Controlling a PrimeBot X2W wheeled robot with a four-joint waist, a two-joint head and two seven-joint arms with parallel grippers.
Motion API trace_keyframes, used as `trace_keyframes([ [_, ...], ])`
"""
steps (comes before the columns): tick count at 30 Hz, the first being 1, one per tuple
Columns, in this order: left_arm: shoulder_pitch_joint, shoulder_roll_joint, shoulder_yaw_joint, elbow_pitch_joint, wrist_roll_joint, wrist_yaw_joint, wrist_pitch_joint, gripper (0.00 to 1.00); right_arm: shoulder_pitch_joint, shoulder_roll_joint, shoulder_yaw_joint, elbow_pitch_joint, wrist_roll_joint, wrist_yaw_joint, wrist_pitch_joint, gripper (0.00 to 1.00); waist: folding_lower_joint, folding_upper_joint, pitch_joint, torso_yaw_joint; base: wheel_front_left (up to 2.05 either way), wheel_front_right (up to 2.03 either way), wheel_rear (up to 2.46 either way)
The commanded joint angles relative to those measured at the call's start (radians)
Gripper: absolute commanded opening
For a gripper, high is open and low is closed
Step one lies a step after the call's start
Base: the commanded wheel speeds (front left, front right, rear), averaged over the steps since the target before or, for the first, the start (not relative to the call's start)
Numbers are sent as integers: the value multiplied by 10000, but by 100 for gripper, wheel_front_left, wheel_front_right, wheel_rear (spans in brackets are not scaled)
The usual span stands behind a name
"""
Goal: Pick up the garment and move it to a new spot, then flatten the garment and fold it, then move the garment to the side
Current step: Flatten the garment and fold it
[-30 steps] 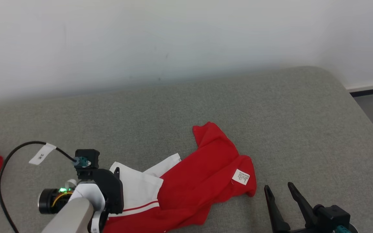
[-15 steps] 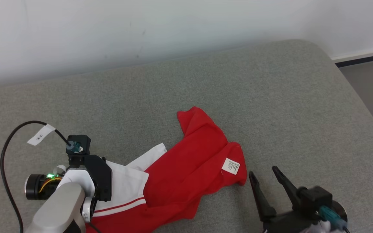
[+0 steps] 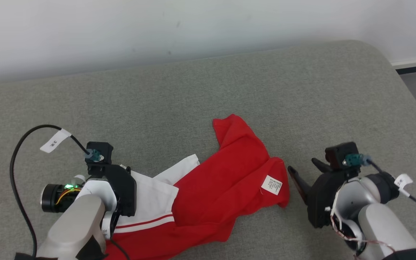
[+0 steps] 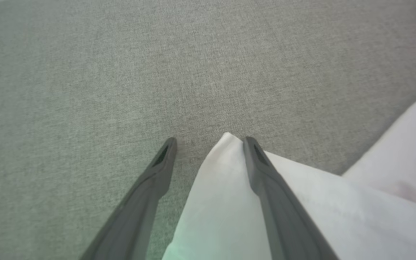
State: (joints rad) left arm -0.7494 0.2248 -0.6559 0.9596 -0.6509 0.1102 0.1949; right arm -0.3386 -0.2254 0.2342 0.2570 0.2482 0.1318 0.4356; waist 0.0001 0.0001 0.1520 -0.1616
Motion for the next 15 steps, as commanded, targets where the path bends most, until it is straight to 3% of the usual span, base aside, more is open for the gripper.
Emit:
trace_keyframes([
  [1, -89, -51, -61, 58, 72, -23, -10, 97, -249, -105, 15, 141, 147, -23, 196, 100, -1, -1, 38, 121, 0, 0, 0],
  [7, -89, -283, -200, 127, 42, -144, -48, 98, -889, -345, 194, 1057, 381, -23, 416, 100, -1, -1, -36, 387, 0, 0, 0],
  [9, 11, -321, -223, 212, 1, -172, 7, 84, -986, -354, 288, 1348, 482, -23, 393, 100, -1, -1, -100, 410, 0, 0, 0],
  [10, 42, -335, -228, 237, -27, -193, 7, 73, -1032, -350, 339, 1481, 521, -23, 355, 100, -1, -1, -121, 412, 0, 0, 0],
  [11, 42, -335, -228, 237, -27, -193, 7, 73, -1032, -350, 339, 1481, 521, -23, 355, 100, -1, -1, -121, 412, 0, 0, 0],
  [12, 71, -353, -238, 262, -50, -194, 28, 52, -1081, -336, 399, 1593, 576, -23, 312, 100, -1, -1, -139, 409, 0, 0, 0],
  [13, 99, -369, -250, 277, -67, -230, 36, 46, -1126, -318, 449, 1705, 614, -23, 285, 100, -1, -1, -151, 402, 0, 0, 0],
  [14, 106, -375, -272, 276, -54, -275, -19, 18, -1161, -314, 546, 1781, 648, -23, 280, 100, -1, -1, -156, 393, 0, 0, 0],
  [15, 102, -370, -290, 282, -37, -280, -62, 0, -1198, -328, 621, 1874, 709, -23, 277, 100, -1, -1, -157, 383, 0, 0, 0],
])
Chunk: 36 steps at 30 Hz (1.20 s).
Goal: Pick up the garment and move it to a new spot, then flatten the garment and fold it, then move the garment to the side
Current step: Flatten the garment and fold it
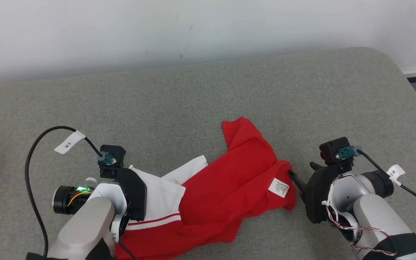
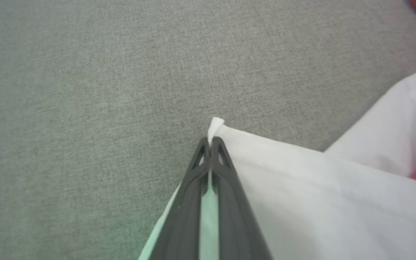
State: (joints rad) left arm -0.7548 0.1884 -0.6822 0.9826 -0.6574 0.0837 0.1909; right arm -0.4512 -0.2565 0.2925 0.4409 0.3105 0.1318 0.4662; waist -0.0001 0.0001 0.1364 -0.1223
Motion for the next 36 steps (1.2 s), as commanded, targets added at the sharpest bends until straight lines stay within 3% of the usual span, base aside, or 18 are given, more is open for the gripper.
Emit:
trace_keyframes([
  [1, 152, -7, -37, 69, 31, 2, -46, 0, -123, -37, 113, 120, 132, -23, -44, 100, 1, -1, 2, -19, 0, 0, 0],
  [18, -261, 83, -40, 92, -72, 102, -351, 0, -1695, 314, 884, 2474, 1353, -23, -369, 100, 1, -1, 455, 74, 0, 0, 0],
  [19, -286, 77, -51, 90, -71, 106, -356, 0, -1762, 335, 954, 2598, 1401, -23, -385, 93, 1, -1, 476, 95, 0, 0, 0],
  [21, -317, 46, -64, 72, -83, 107, -355, 0, -1863, 365, 1022, 2823, 1479, -23, -439, 58, 1, -1, 515, 145, 0, 0, 0],
  [22, -314, 18, -72, 62, -95, 108, -363, 0, -1881, 392, 1069, 2936, 1496, -23, -425, 48, 1, -1, 523, 162, 0, 0, 0],
  [24, -294, -26, -90, 55, -122, 91, -363, 0, -1926, 420, 1168, 3114, 1534, -23, -441, 38, 1, -1, 528, 186, 0, 0, 0],
  [25, -278, -38, -90, 53, -144, 66, -388, 0, -1958, 395, 1243, 3148, 1498, -23, -504, 28, 1, -1, 518, 190, 0, 0, 0],
  [26, -259, -38, -83, 48, -159, 58, -442, 0, -2005, 338, 1215, 3179, 1449, -23, -670, 12, 1, -1, 500, 184, 0, 0, 0],
  [27, -244, -37, -79, 48, -175, 59, -485, 0, -2050, 287, 1191, 3219, 1383, -23, -808, 3, 1, -1, 465, 175, 0, 0, 0],
  [28, -229, -36, -66, 45, -186, 69, -533, 0, -2069, 274, 1187, 3274, 1349, -23, -903, 2, 1, -1, 425, 163, 0, 0, 0],
  [30, -204, -31, -47, 49, -214, 93, -618, 0, -2095, 290, 1230, 3360, 1292, -23, -975, 11, 1, -1, 315, 135, 0, 0, 0],
  [32, -176, -32, -3, 32, -240, 109, -750, 0, -2103, 253, 1303, 3368, 1280, -23, -1015, 0, 1, -1, 196, 104, 0, 0, 0],
  [36, -163, -83, 65, -20, -310, 138, -1051, 0, -2035, 98, 1399, 3316, 1360, -23, -1099, 0, 1, -1, -3, 107, 0, 0, 0],
])
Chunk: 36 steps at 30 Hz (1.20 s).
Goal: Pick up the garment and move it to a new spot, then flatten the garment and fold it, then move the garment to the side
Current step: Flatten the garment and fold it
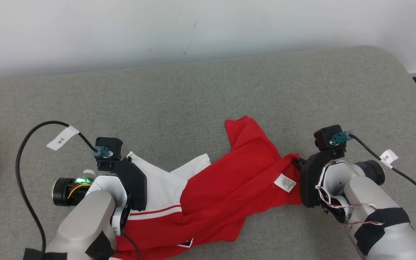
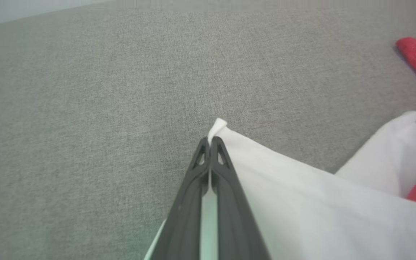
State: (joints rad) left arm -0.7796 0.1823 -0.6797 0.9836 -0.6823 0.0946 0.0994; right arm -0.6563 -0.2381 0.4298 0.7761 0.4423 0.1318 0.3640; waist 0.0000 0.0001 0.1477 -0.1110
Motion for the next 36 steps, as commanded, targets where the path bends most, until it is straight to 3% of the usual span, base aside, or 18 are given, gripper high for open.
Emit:
trace_keyframes([
  [1, 70, -30, 82, -78, -84, 55, -283, 0, 38, -120, 22, -76, 77, -23, -121, 0, 0, -1, -165, 1, 0, 0, 0],
  [7, -312, -58, 445, -559, -215, 124, -1457, 0, 101, -378, -325, -426, 281, -23, -590, 0, 0, -1, -430, 115, 0, 0, 0],
  [14, -1059, 4, 1579, -2119, -626, 76, -3409, 0, -130, -521, -1596, -1347, 565, -23, -1723, 0, 0, -1, -672, 235, 0, 0, 0],
  [17, -1349, 105, 2413, -2973, -1195, -250, -3564, 0, -528, -259, -1808, -1978, 1054, -23, -1618, 0, 0, -1, -374, 142, 0, 0, 0],
  [19, -1603, 284, 2891, -3442, -1797, -724, -3412, 0, -954, -93, -1786, -2285, 1333, -23, -1392, 0, 0, -1, 3, 23, 0, 0, 0],
  [23, -2754, 1019, 3547, -4087, -2464, -1250, -2555, 0, -2279, -7, -1967, -2351, 1435, -23, -1199, 0, 0, -1, 1013, -31, 0, 0, 0],
  [26, -3747, 1552, 3943, -4474, -2606, -1215, -2305, 0, -3550, -104, -2279, -2203, 996, -23, -1684, 0, 0, -1, 1785, 17, 0, 0, 0],
  [30, -5190, 1951, 4600, -4911, -2632, -1069, -2719, 0, -5216, -52, -2990, -1702, 154, -23, -2783, 0, 0, -1, 2611, 73, 0, 0, 0],
  [36, -6934, 1718, 5380, -5447, -2345, -1161, -3547, 0, -7190, 319, -4606, -871, -1399, -24, -5161, 0, 0, -1, 3182, 162, 0, 0, 0],
])
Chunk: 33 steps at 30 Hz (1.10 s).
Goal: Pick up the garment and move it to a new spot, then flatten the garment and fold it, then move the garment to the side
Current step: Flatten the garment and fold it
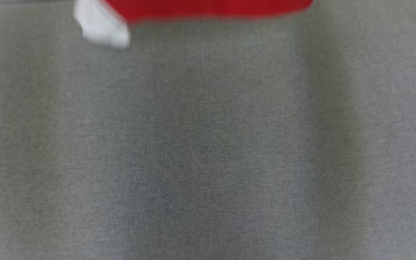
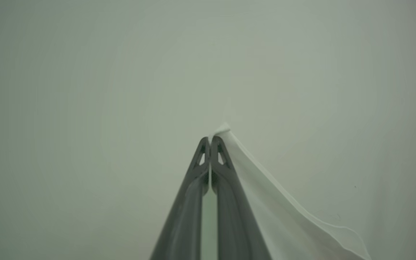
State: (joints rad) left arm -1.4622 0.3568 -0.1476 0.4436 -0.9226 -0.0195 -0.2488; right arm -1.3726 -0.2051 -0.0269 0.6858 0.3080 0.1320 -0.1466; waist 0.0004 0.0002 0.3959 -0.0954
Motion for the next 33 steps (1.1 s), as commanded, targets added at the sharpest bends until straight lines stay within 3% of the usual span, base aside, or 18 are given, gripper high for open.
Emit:
trace_keyframes([
  [1, -293, -140, 245, -183, 138, -102, -123, 0, -264, 61, -282, 127, -283, -26, -388, 0, -4, -2, 761, 32, 0, 0, 0],
  [5, -476, -813, 1309, -954, 539, -620, -180, 0, -867, 375, -911, 64, -1086, -26, -1057, 0, -4, -2, 977, 131, 0, 0, 0],
  [8, 389, -1424, 1757, -1208, 792, -947, -162, 0, -481, 553, -667, 302, -1134, -25, -1127, 0, -4, -2, 1075, 229, 0, 0, 0],
  [12, 1473, -1614, 1534, -989, 880, -1088, -167, 0, 113, 492, 11, 737, -878, -25, -925, 0, -4, -2, 1083, 304, 0, 0, 0],
  [16, 3465, -1647, 1084, -1311, 176, -1142, -167, 0, 1201, 137, 1110, 871, -213, -25, -625, 0, -4, -2, 817, 291, 0, 0, 0],
  [19, 5385, -1417, 864, -2000, -255, -1101, -168, 0, 2261, -230, 1993, 589, 526, -25, -409, 0, -4, -2, 336, 322, 0, 0, 0],
  [24, 8504, -1672, 1003, -3219, -947, -1106, -169, 0, 4345, -1256, 2764, -298, 1655, -25, 114, 0, -4, -2, -886, 445, 0, 0, 0],
  [27, 10613, -2202, 1646, -3734, -1338, -1105, -169, 0, 6153, -1627, 2473, -669, 2447, -26, 1058, 0, -4, -2, -2009, 495, 0, 0, 0],
  [33, 12894, -2759, 1893, -4413, -1022, -1100, -180, 0, 8395, -1854, 1817, -1396, 2417, -30, 1837, 0, -4, -2, -3269, 561, 0, 0, 0],
])
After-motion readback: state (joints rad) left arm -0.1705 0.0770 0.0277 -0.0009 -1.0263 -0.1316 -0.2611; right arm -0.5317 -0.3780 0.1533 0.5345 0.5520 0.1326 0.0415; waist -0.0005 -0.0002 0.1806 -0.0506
